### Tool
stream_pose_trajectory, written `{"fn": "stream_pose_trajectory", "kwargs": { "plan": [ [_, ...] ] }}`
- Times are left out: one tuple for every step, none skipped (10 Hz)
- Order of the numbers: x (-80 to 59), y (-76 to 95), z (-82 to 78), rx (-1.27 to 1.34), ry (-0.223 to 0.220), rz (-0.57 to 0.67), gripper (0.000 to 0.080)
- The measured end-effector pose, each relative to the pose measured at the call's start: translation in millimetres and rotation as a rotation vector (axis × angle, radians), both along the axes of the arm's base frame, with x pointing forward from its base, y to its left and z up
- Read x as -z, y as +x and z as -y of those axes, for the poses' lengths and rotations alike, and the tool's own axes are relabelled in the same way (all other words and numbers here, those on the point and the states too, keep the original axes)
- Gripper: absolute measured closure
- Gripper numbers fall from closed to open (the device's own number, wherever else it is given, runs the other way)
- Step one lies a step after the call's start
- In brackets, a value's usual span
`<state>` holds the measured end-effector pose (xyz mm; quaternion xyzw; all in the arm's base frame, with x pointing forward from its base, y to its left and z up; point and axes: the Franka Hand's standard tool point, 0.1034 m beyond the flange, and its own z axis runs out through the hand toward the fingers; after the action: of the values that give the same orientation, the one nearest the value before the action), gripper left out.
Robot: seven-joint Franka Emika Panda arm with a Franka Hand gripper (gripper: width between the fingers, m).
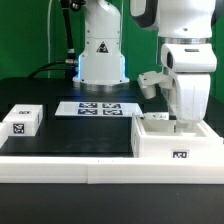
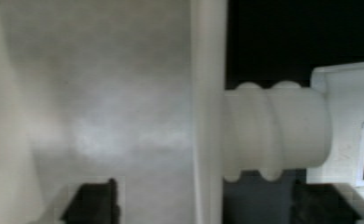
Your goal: Assemble cabinet
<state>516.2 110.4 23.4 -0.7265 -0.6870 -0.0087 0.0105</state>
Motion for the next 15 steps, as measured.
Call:
{"fn": "stream_pose_trajectory", "kwargs": {
  "plan": [
    [0.0,0.0,0.2,0.000,0.000,0.000,0.0204],
    [0.0,0.1,0.5,0.001,0.000,0.000,0.0052],
    [0.0,0.1,0.6,0.001,0.000,0.000,0.0052],
    [0.0,0.1,0.7,0.001,0.000,0.000,0.0010],
    [0.0,0.1,0.8,0.002,0.000,0.000,0.0003],
    [0.0,0.1,0.9,0.002,0.000,0.000,0.0003],
    [-1.8,-0.4,0.9,0.004,-0.001,0.002,0.0003],
    [-11.3,-3.6,1.3,0.007,-0.005,0.006,0.0002],
    [-21.8,-7.3,1.8,0.009,-0.010,0.009,0.0002],
    [-30.8,-11.0,2.0,0.016,-0.013,0.017,0.0002],
    [-39.9,-16.5,1.1,0.026,-0.015,0.024,0.0002],
    [-46.0,-25.8,-3.0,0.056,-0.016,0.026,0.0002],
    [-48.1,-40.6,-9.8,0.073,-0.017,0.017,0.0002],
    [-44.2,-50.0,-15.3,0.077,-0.017,0.003,0.0002],
    [-40.5,-56.9,-20.9,0.088,-0.016,-0.009,0.0002]
  ]
}}
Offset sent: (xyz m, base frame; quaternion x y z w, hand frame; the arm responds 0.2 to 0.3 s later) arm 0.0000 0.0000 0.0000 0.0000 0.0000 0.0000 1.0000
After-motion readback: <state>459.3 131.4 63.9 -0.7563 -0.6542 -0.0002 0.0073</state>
